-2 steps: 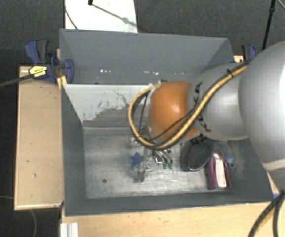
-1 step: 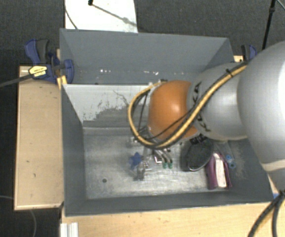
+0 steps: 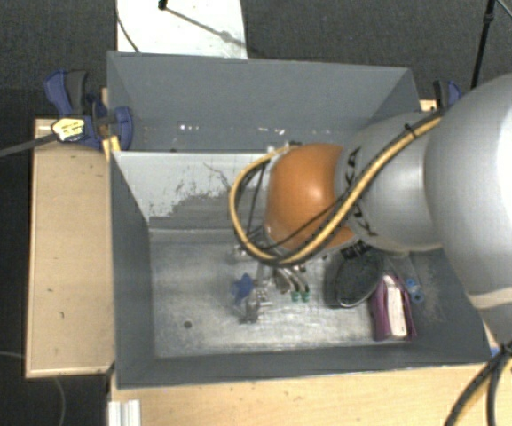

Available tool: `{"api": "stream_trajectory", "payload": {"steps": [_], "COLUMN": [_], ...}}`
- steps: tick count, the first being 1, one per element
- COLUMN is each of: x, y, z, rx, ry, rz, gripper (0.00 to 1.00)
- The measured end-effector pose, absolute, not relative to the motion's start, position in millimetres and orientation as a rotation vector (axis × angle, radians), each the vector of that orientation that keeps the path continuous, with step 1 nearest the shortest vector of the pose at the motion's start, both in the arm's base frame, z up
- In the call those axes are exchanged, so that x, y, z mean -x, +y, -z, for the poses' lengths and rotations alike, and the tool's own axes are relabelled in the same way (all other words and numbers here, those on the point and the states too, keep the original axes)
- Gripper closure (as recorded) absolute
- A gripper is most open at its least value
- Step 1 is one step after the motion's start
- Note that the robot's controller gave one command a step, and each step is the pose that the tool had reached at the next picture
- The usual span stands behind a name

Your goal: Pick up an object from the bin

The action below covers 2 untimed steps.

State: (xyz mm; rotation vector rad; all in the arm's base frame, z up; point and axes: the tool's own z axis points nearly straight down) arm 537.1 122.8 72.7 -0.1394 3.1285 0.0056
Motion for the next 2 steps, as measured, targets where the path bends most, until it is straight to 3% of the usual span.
{"api": "stream_trajectory", "payload": {"steps": [1,2], "x": [-538.5,-540.2], "y": [123.2,123.8], "z": [-73.1,-75.8], "rx": [0.122,0.122], "ry": [3.128,3.123], "rz": [-0.006,-0.008], "gripper": [0.00,1.00]}}
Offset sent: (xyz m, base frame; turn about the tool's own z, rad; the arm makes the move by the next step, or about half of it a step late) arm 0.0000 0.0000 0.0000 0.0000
